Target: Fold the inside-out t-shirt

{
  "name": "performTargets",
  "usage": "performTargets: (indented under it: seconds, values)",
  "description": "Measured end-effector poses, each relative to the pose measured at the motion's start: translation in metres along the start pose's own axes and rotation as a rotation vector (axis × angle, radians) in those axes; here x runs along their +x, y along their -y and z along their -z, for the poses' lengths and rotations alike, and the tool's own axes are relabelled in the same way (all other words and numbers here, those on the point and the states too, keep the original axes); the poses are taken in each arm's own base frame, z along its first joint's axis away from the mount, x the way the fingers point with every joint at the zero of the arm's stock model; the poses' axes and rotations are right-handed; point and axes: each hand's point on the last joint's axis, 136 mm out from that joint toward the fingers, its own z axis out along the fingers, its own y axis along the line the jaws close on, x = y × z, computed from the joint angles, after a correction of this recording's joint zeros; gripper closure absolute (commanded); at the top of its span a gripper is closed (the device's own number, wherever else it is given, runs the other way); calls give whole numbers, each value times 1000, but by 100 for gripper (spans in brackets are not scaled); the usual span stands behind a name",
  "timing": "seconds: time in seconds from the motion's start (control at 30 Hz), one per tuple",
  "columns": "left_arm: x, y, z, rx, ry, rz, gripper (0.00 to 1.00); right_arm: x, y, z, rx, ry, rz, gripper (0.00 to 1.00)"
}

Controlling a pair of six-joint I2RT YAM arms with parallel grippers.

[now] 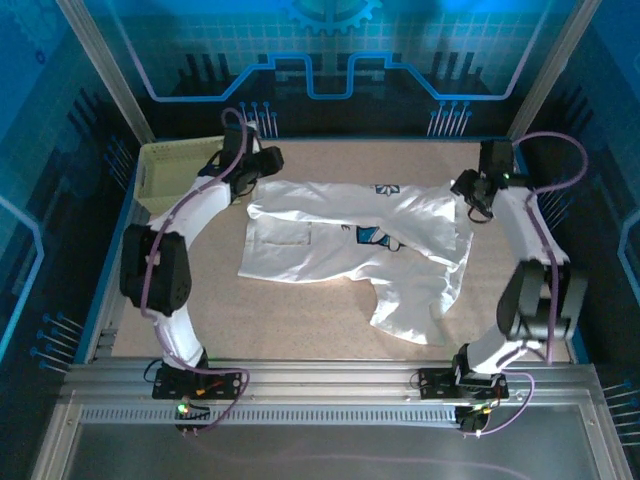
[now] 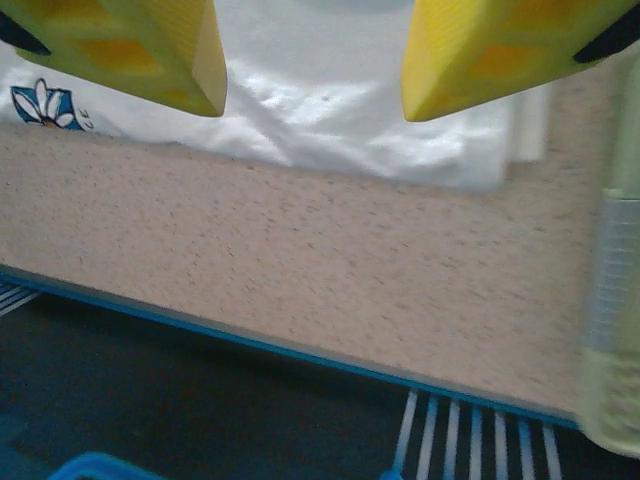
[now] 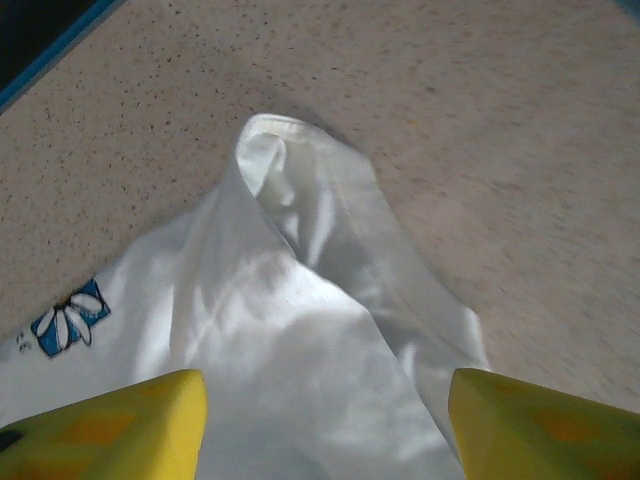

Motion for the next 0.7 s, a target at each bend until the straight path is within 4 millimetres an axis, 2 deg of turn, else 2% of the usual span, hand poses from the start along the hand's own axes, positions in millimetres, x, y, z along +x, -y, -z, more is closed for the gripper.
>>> performTargets:
  seconds: [0.13,0.3,0.4,0.47,0.57,0.7]
  values:
    - [44,-15,-41,-27,-133,45,50,-1,-17,-55,-3,-88,19,34]
    - [92,-41,-76,-92,-270,78,50,-12,-41,-102,-49,-133,29,40]
    - [101,-48,-82,-111,-297,87,50,-18,-49,-120,-68,-149,27,49]
    - [100,-53,-82,-117,-297,97,50,-24,-53,-133,-74,-158,15,60]
    - [94,-64,-82,-131,-285,128,51,-23,-46,-149,-58,-180,-2,81]
    - [98,-82,-81,-161,-291,156,51,-18,-26,-163,-30,-222,-44,99]
